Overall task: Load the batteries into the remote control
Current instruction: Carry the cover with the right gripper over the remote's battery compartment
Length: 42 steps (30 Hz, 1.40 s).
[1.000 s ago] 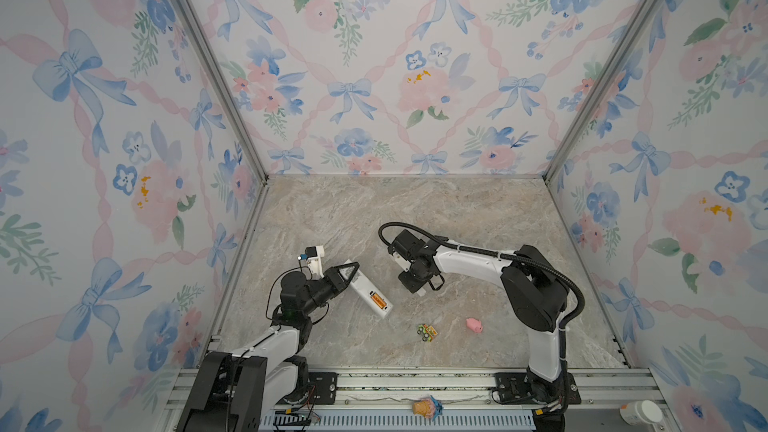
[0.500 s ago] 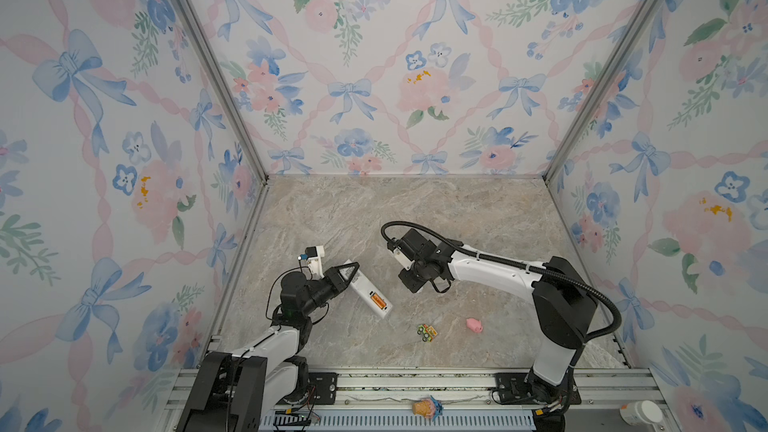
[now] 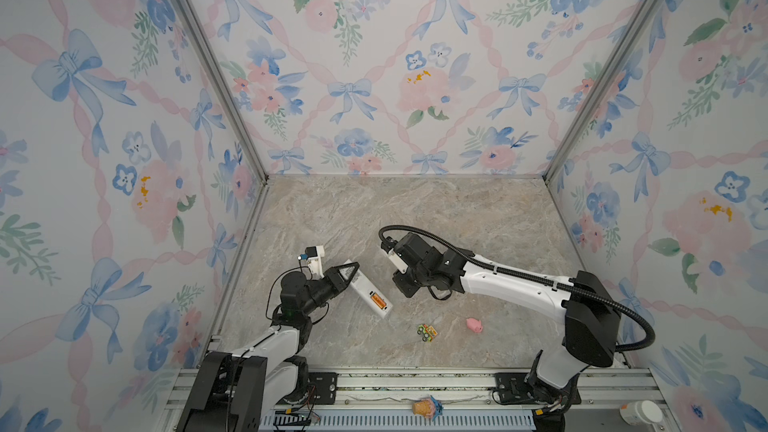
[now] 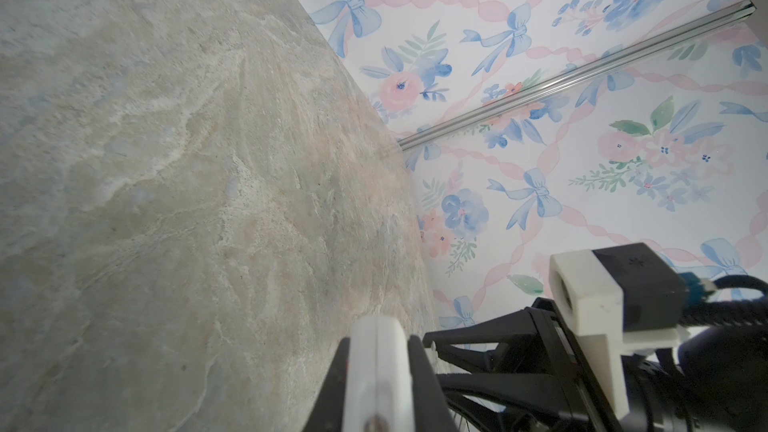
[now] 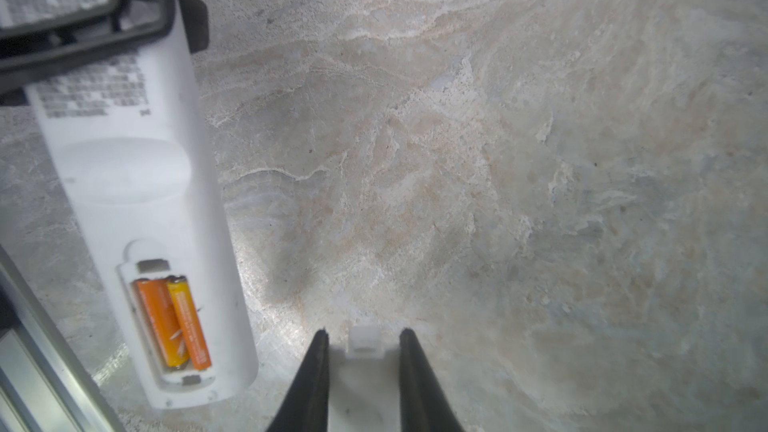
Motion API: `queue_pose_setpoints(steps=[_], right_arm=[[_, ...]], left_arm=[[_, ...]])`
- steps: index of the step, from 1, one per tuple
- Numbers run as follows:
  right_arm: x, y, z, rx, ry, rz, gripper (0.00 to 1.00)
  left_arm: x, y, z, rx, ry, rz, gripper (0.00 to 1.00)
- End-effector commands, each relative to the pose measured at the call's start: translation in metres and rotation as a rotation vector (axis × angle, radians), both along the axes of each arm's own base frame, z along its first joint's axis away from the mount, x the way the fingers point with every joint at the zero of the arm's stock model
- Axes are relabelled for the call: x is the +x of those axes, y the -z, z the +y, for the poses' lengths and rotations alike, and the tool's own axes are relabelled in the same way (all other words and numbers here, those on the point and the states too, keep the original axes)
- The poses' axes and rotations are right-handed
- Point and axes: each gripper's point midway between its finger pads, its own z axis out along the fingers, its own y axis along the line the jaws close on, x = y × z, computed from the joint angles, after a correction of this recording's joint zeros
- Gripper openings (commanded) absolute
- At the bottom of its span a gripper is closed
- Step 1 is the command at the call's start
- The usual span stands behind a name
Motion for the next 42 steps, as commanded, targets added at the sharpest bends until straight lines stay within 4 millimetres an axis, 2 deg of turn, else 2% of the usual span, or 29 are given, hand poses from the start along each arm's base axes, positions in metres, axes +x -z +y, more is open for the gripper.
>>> queue_pose_setpoints(steps=[1, 11, 20, 29, 42], right_arm=[[-0.007, -0.025, 0.006, 0.069, 0.011, -0.048, 0.17], [-0.031, -0.043, 0.029, 0.178, -0.028, -0.065, 0.17], [-0.049, -0.041, 0.052, 0.266, -0.091, -0.082, 0.16], [-0.052, -0.040, 0.061, 0.320, -0.104, -0.081, 0.16], [-0.055, -0.026, 0.068, 0.311, -0.093, -0.061, 0.15]], left_arm=[[0.003, -0.010, 0.002, 0.002, -0.006, -0.044, 0.00], [0.003, -0.012, 0.002, -0.001, -0.005, -0.046, 0.00], [0.003, -0.016, 0.002, -0.009, -0.004, -0.056, 0.00], [0.003, -0.017, 0.003, -0.011, -0.007, -0.057, 0.00], [0.003, -0.017, 0.003, -0.014, -0.007, -0.056, 0.00]])
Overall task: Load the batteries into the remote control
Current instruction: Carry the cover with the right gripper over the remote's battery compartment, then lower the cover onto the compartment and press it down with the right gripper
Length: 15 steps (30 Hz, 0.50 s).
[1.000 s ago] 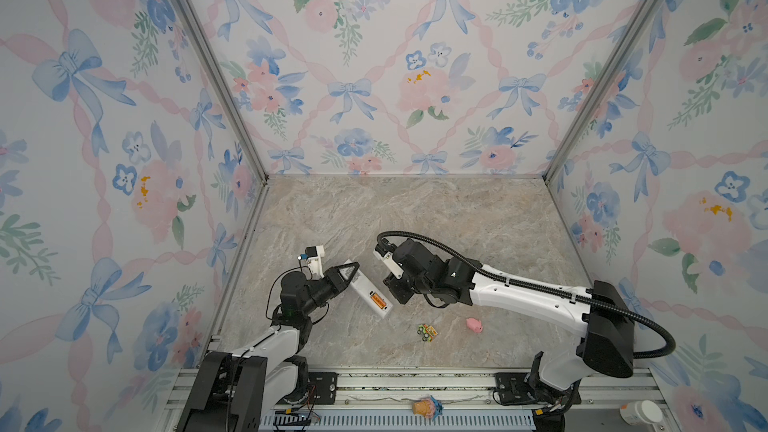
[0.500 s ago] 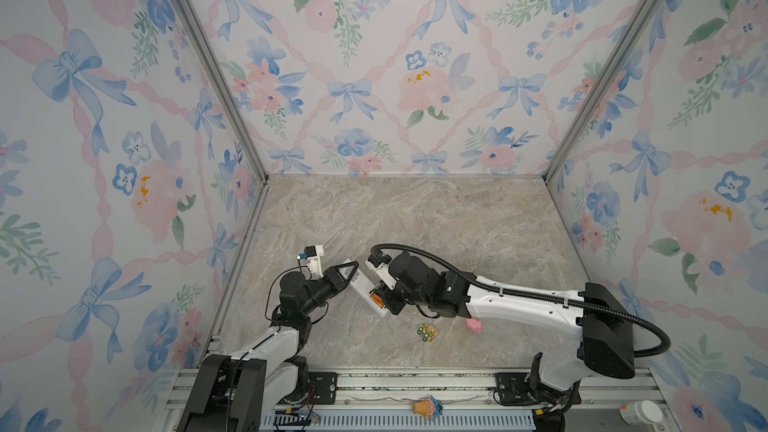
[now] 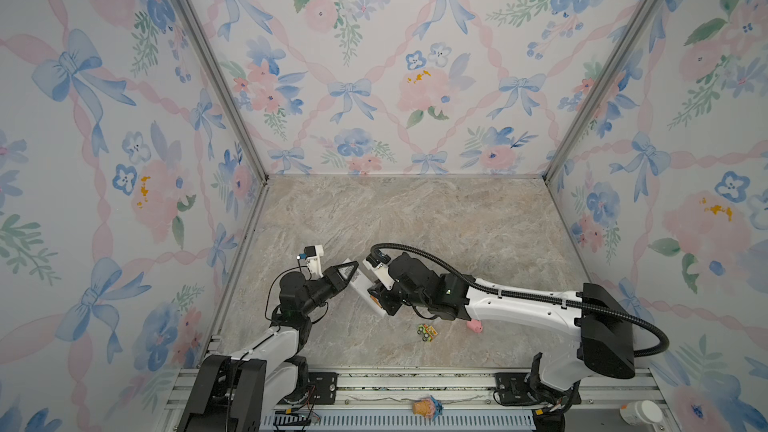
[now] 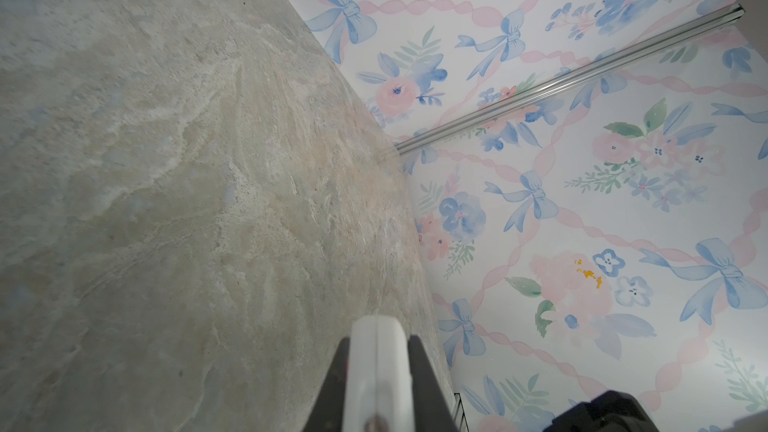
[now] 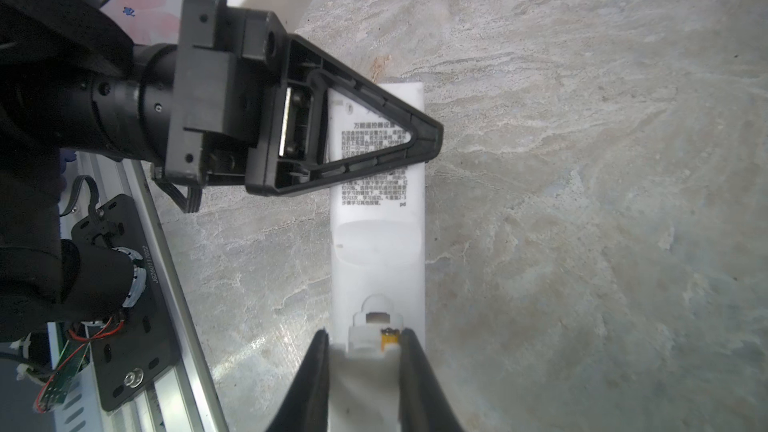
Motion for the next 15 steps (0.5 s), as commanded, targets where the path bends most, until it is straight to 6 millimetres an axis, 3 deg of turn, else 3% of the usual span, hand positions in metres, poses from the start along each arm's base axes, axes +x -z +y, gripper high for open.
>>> queue_pose_setpoints(steps=[1, 15], right_arm=[[-0.004, 0.012, 0.003, -0.008, 0.000, 0.017, 0.15], [-0.007, 0.032, 0.002, -0.038, 0.006, 0.026, 0.15]], left_arm=[[0.003, -0.013, 0.001, -0.012, -0.001, -0.040, 0.00], [0.002, -0.013, 0.001, -0.011, -0.002, -0.043, 0.00]])
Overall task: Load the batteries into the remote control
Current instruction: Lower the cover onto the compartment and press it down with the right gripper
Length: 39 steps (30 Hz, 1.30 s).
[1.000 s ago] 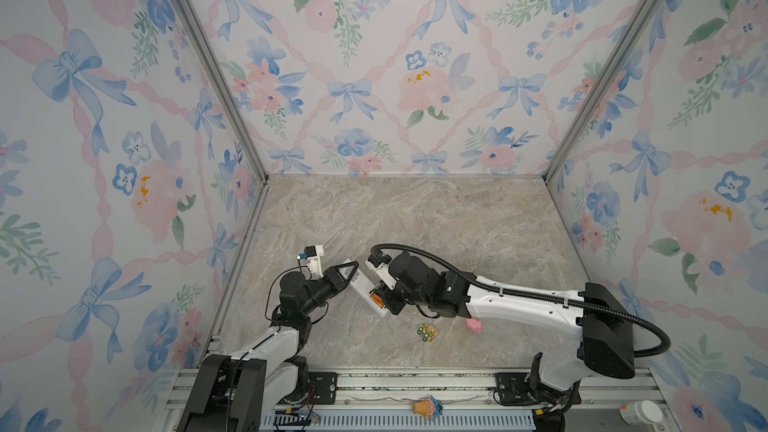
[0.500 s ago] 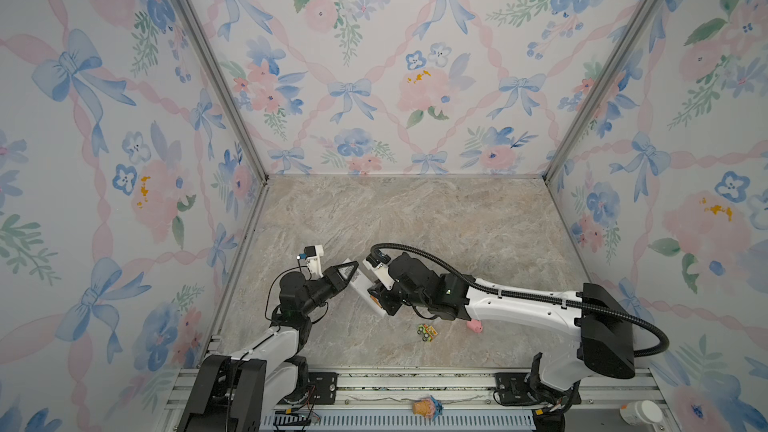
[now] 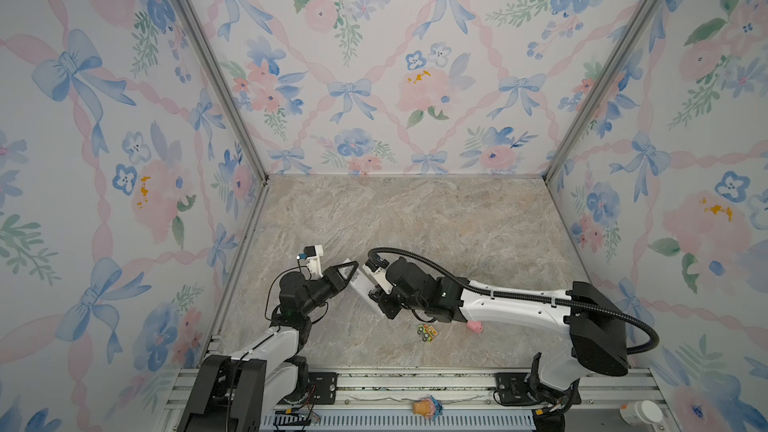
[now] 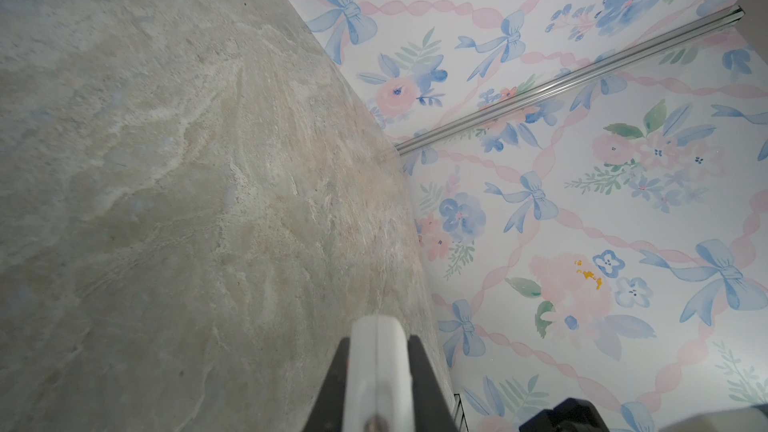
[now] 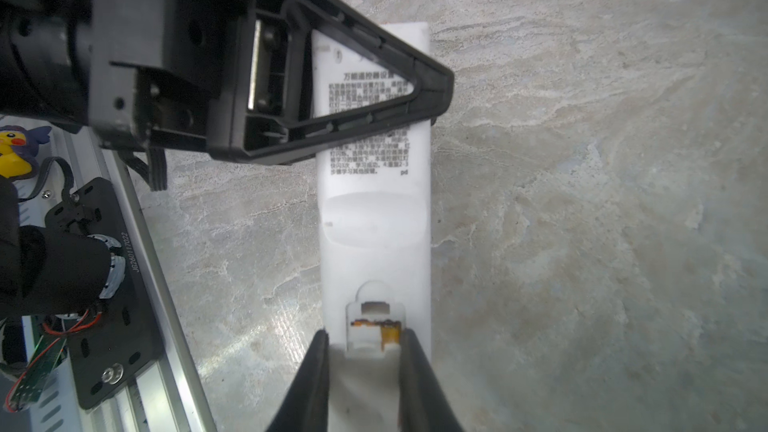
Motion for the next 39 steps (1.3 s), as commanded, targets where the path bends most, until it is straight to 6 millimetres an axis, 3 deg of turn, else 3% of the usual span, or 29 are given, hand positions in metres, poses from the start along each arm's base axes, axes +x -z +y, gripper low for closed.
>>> queue_pose_setpoints(steps=[1, 15, 39], right_arm=[[-0.004, 0.008, 0.003, -0.005, 0.003, 0.001, 0.15], [-0.002, 0.010, 0.003, -0.017, 0.002, -0.023, 0.14], [0.003, -0.003, 0.010, 0.001, -0.010, -0.066, 0.13]], left_arm=[[0.002, -0.013, 0.001, -0.009, 0.000, -0.043, 0.00], [0.001, -0.013, 0.001, -0.011, 0.000, -0.046, 0.00], [0.000, -0.013, 0.002, -0.013, 0.000, -0.046, 0.00]])
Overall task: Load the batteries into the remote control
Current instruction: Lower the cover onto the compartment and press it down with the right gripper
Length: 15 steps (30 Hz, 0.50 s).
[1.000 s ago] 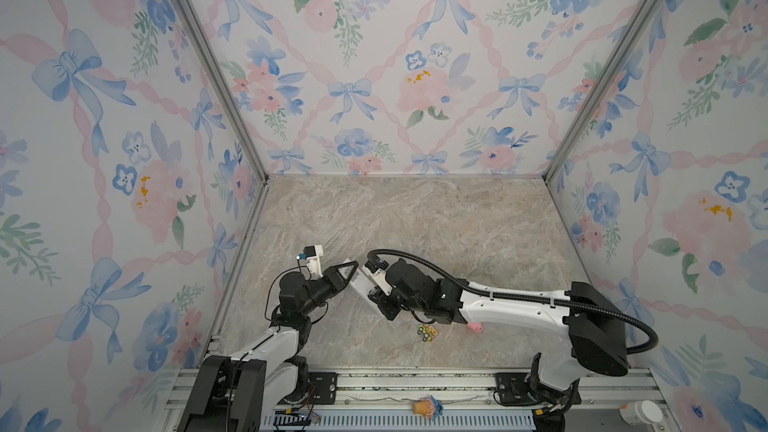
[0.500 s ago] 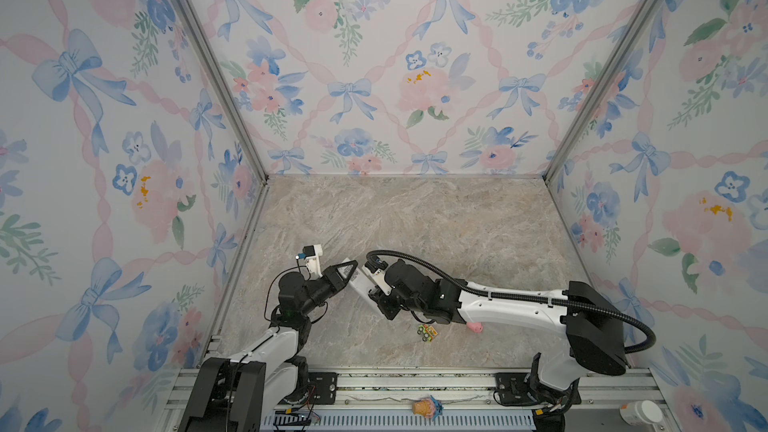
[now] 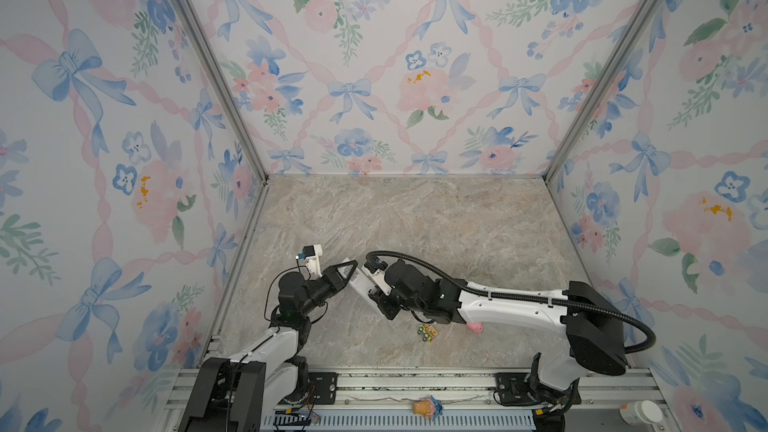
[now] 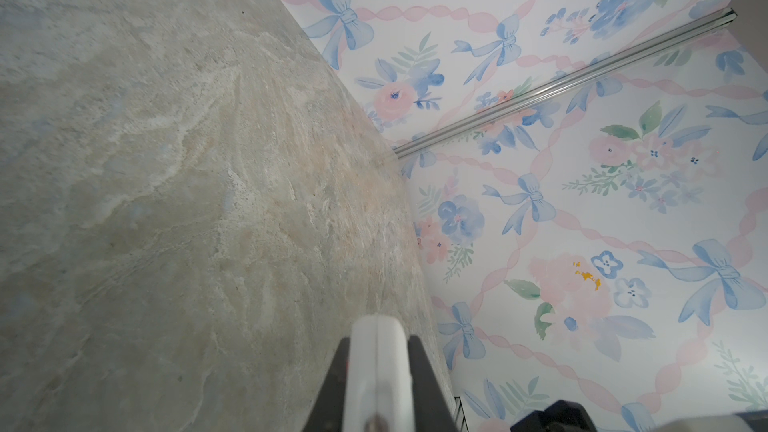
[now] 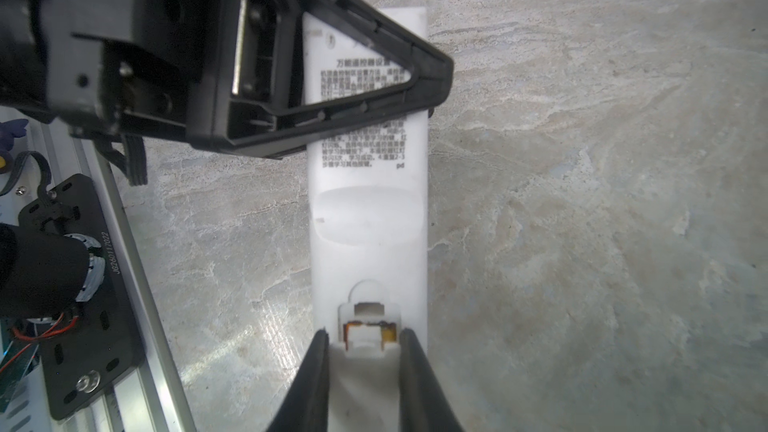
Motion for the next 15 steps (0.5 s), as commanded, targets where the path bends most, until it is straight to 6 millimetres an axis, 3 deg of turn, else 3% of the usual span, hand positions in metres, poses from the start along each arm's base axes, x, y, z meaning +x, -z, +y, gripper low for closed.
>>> queue_pose_setpoints(steps=[1, 10, 15], right_arm=[[0.001, -0.008, 0.009, 0.016, -0.008, -0.032, 0.13], [0.002, -0.013, 0.012, 0.029, -0.012, -0.045, 0.13], [0.003, -0.001, 0.012, -0.002, -0.014, -0.043, 0.13]], left_arm=[[0.000, -0.010, 0.000, -0.012, 0.004, -0.032, 0.00], [-0.001, -0.010, 0.000, -0.012, 0.006, -0.035, 0.00], [-0.001, -0.010, 0.000, -0.012, 0.006, -0.034, 0.00]])
